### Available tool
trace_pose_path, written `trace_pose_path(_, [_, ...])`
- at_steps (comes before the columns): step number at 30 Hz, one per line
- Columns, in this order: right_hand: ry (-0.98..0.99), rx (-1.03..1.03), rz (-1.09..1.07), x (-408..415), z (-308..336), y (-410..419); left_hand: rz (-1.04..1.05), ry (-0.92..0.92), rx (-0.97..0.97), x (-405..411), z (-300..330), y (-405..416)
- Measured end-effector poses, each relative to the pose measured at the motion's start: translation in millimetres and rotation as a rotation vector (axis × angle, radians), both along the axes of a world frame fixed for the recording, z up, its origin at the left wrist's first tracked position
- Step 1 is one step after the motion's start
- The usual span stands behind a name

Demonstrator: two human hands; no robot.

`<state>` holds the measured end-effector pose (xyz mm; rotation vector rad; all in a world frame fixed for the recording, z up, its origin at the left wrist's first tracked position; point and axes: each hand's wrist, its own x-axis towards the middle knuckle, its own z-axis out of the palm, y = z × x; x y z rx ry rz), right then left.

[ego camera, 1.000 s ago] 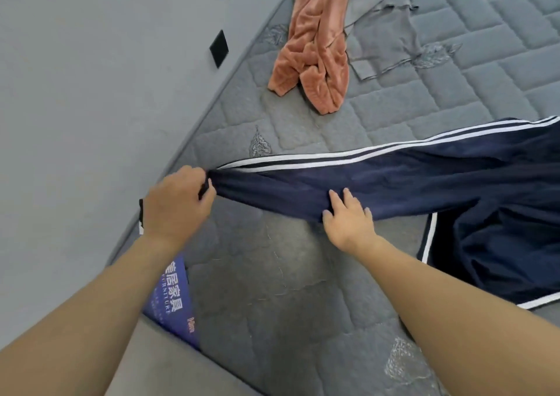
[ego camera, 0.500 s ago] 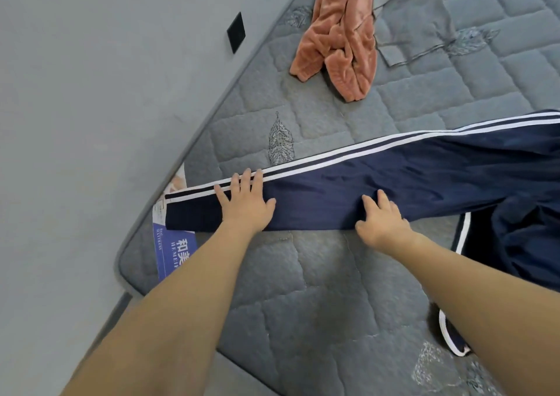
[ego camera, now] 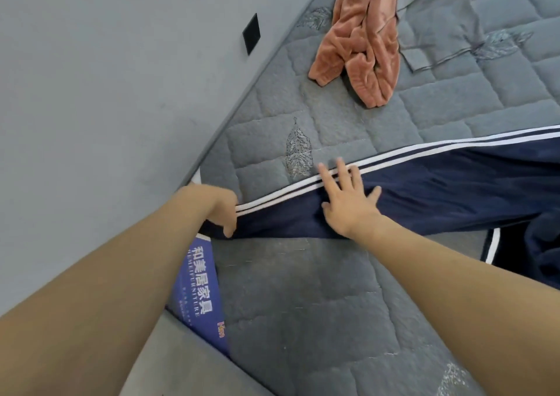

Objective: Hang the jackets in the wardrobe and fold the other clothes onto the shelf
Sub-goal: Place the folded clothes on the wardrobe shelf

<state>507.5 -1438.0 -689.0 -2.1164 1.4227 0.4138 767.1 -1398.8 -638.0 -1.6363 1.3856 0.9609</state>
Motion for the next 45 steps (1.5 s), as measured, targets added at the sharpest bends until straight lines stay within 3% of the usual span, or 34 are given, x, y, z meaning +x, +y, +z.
trace_pose_path(4, [0.073, -0.031, 0.166, 55.9, 1.5, -12.1, 0.402, 0.308, -0.031, 30.8, 31.0, 28.1])
trace_pose_path(6, [0.126, -0.075, 0.113, 71.1, 5.0, -25.4, 0.533, 0.396, -0.04, 49.3, 35.5, 29.7])
trace_pose_path(10, [0.11, -0.238, -0.057, 84.2, 5.2, -40.4, 0.548, 0.233, -0.116, 76.3, 17.0, 25.2])
trace_pose_path(13, [0.085, -0.282, -0.034, 78.5, -3.4, -35.0, 0.3, -0.165, -0.426, 65.6, -8.9, 32.1])
trace_pose_path(14, [0.067, -0.288, -0.036, 73.3, -7.5, -29.9, 0.237, -0.22, -0.569, 51.5, -18.5, 37.9])
trace_pose_path(16, [0.047, -0.302, -0.048, 58.3, -14.6, -17.2, 0.177, -0.059, -0.791, 13.6, -37.8, 50.9])
trace_pose_path(18, [0.068, -0.324, -0.061, 35.4, -22.1, -4.0, 0.071, 0.193, -0.738, -20.5, -57.3, 68.8])
trace_pose_path(20, [0.128, -0.283, -0.091, 4.3, -30.0, 7.3, -0.012, 0.199, -0.538, -31.7, -72.5, 93.7])
trace_pose_path(24, [0.154, -0.068, -0.044, -64.3, -33.3, 20.1, 0.141, -0.216, -0.394, -23.9, -76.5, 133.4])
trace_pose_path(27, [0.072, -0.145, 0.025, -114.1, -12.6, 17.0, -0.002, -0.448, -0.349, -65.3, -54.6, 113.6])
trace_pose_path(28, [0.04, -0.216, -0.024, -134.3, -3.7, 13.8, -0.04, -0.411, -0.412, -94.6, -45.6, 100.1])
trace_pose_path(30, [-0.002, -0.353, -0.217, -183.9, 11.9, 6.7, -0.009, -0.167, -0.549, -165.3, -32.3, 72.7])
trace_pose_path(32, [0.041, -0.409, -0.451, -244.5, 21.6, 1.0, 0.249, 0.194, -0.59, -244.6, -28.0, 48.6])
trace_pose_path(35, [0.163, -0.273, -0.975, -334.0, 23.4, -0.9, 0.673, 0.59, -0.47, -358.1, -34.1, 17.8])
trace_pose_path(37, [0.139, -0.066, -1.414, -377.1, 18.4, 5.5, 0.782, 0.612, -0.443, -416.9, -43.8, 6.7])
trace_pose_path(38, [0.11, 0.023, -1.525, -390.0, 13.6, 12.0, 0.802, 0.569, -0.452, -438.8, -49.6, 4.2])
trace_pose_path(39, [0.109, 0.088, -1.528, -397.5, 6.8, 22.2, 0.809, 0.53, -0.469, -455.6, -57.4, 3.2])
trace_pose_path(43, [0.104, 0.143, -1.145, -393.5, -15.7, 56.9, 0.809, 0.516, -0.466, -483.2, -73.9, 13.9])
trace_pose_path(45, [0.102, 0.201, -1.068, -384.5, -15.8, 64.6, 0.884, 0.51, -0.576, -475.4, -68.7, 26.4])
